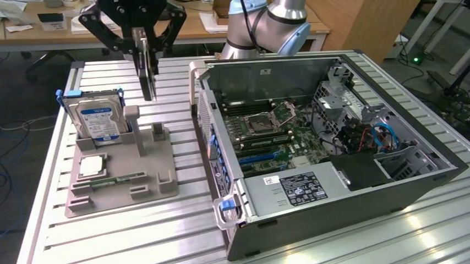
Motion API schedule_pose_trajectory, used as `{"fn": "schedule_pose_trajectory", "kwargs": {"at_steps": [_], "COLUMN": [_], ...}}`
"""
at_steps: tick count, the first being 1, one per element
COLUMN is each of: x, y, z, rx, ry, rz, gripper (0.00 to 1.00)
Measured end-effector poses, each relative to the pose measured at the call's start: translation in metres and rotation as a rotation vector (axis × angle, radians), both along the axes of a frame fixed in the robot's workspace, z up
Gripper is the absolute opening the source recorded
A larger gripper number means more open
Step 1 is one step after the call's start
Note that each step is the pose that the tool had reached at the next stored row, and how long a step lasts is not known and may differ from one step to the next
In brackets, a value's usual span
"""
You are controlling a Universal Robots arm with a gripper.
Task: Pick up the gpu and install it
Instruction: 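Pick up the gpu and move the gpu toward the slot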
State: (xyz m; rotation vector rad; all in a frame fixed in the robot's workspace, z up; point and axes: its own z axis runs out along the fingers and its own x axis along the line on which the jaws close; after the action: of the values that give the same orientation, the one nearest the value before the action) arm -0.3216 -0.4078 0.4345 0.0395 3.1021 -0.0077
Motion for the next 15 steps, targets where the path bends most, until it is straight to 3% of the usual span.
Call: {"fn": "schedule_pose_trajectory", "kwargs": {"at_steps": [5, 15], "x": [0.0000, 0.0022], "y": [0.0000, 0.0000], "z": [0.0058, 0.0059], "rx": [0.0000, 0.0002], "ry": [0.0000, 0.0000], "rz": [0.000, 0.000], "gripper": [0.28, 0.28]}}
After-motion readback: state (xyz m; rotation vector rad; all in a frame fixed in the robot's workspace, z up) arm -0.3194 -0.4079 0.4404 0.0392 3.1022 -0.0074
